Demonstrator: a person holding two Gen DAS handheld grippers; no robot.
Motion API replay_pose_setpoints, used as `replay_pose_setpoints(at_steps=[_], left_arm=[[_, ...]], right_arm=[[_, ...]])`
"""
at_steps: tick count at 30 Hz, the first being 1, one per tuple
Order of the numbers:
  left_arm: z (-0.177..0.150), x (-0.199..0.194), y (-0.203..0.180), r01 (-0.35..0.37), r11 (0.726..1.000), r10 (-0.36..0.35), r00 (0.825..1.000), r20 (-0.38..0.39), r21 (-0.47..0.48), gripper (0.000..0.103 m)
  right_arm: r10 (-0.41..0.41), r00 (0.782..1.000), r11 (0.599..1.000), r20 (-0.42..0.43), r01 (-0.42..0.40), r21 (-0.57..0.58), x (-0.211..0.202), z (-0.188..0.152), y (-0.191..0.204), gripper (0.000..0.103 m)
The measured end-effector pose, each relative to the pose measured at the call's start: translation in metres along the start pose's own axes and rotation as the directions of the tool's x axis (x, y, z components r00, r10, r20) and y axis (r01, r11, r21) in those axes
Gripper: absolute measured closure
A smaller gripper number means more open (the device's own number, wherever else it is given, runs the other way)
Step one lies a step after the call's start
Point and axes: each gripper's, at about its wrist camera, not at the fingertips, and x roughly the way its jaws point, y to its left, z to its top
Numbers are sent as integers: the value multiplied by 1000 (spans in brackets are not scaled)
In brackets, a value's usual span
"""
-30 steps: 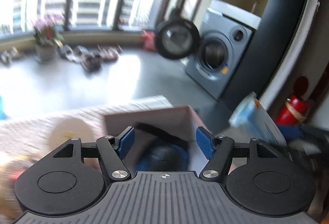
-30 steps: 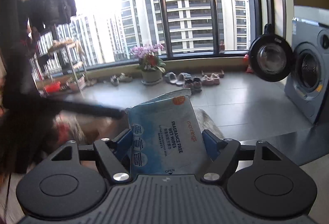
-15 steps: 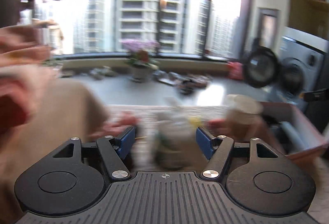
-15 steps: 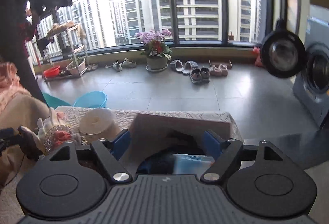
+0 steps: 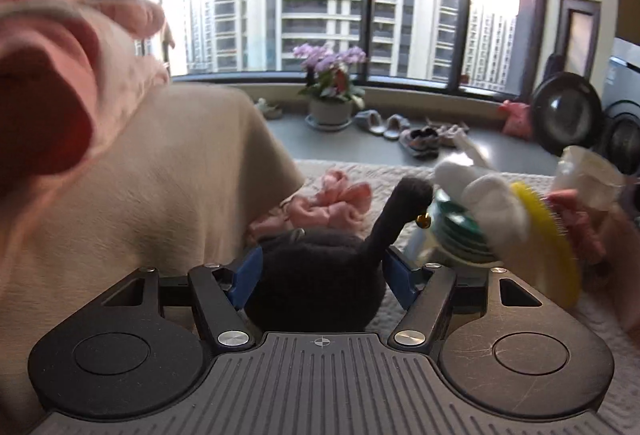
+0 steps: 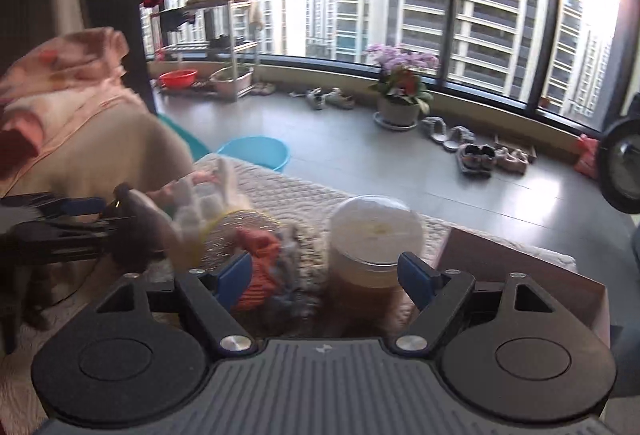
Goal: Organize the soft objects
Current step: 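Lower the left gripper onto the black plush cat and grasp it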
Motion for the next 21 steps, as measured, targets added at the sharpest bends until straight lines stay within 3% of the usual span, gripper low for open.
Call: replay_pose_setpoints(at_steps=[6, 10, 13, 15, 17, 18, 21], left_arm=[[-4, -1, -4, -33, 998, 31, 999, 43, 46, 29], [-3, -10, -2, -39, 999, 39, 999, 33, 7, 29], [-1, -14, 4, 80, 994, -77, 996, 52, -68, 17], [-3, -18, 7, 100, 992, -97, 994, 42, -78, 14], [-5, -25, 15, 124, 988, -120, 992, 44, -93, 20], [-6, -29, 19, 124, 987, -119, 992, 50, -106, 27], [-6, -37, 22, 74, 985, -67, 996, 52, -159, 36]], right_arm=[[4, 1000, 999, 2, -3, -36, -11, 3, 3, 23], [12, 1000, 999, 15, -11, -48, -14, 26, 14, 23], [49, 999, 998, 23, -48, -46, -12, 51, 24, 22], [94, 996, 995, 13, -93, -25, -8, 70, 29, 22], [137, 991, 990, -6, -137, -18, 0, 88, 36, 21], [149, 989, 989, -15, -149, -22, 5, 96, 41, 21], [178, 983, 983, -50, -180, -42, 24, 119, 56, 21]])
